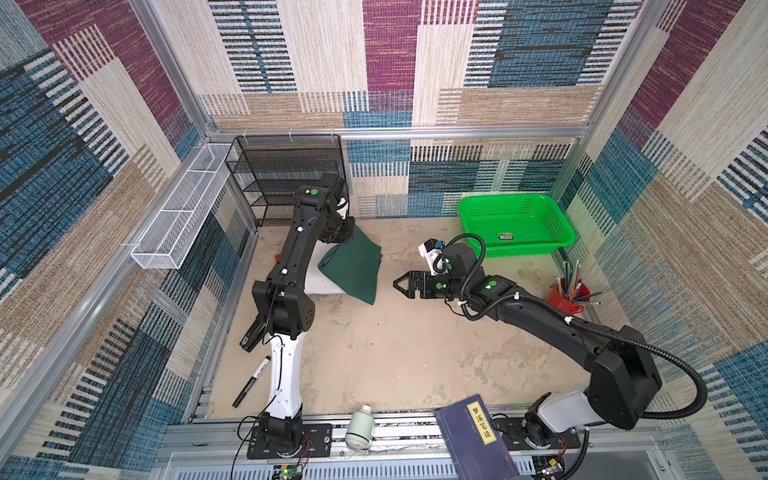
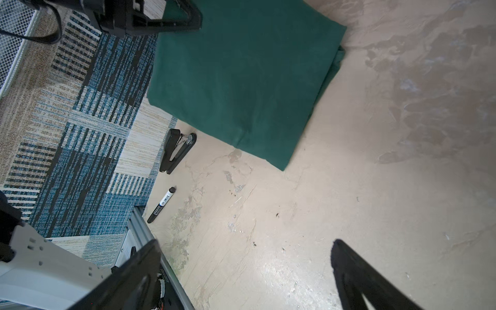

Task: Fold and stack the t-shirts
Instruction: 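Lift the green shirt onto the white stack with left gripper while right withdraws, then lower the held green shirt onto the stack with the left gripper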

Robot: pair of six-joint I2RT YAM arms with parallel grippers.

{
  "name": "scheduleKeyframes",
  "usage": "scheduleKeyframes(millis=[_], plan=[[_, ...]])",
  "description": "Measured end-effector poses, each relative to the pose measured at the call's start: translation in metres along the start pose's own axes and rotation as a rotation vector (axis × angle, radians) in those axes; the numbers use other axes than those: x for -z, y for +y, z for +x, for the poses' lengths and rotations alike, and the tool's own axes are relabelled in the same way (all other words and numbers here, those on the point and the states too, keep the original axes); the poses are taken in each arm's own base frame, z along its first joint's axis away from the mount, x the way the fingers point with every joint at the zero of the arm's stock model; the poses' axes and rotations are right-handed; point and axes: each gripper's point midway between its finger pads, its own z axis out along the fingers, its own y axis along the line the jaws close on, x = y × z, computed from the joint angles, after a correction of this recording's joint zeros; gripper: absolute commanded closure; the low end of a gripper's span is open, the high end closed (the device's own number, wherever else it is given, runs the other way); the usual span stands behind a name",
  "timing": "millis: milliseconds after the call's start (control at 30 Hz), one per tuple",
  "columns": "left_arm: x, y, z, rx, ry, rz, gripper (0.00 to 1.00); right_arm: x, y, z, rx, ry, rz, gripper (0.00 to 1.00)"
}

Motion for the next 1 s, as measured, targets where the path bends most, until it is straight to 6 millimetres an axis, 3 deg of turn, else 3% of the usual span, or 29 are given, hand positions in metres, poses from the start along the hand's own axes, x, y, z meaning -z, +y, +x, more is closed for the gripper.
scheduleKeyframes(millis=[367, 1000], plan=[[0.026, 0.04, -0.009, 0.057, -0.057, -0.037, 1.0, -0.005, -0.004, 0.006, -0.012, 0.027, 0.003, 0.01], [0.065, 0.069, -0.013, 0.152, -0.137, 0.071, 1.0, -0.024, -0.014, 0.017, -0.042, 0.087, 0.018, 0.01]])
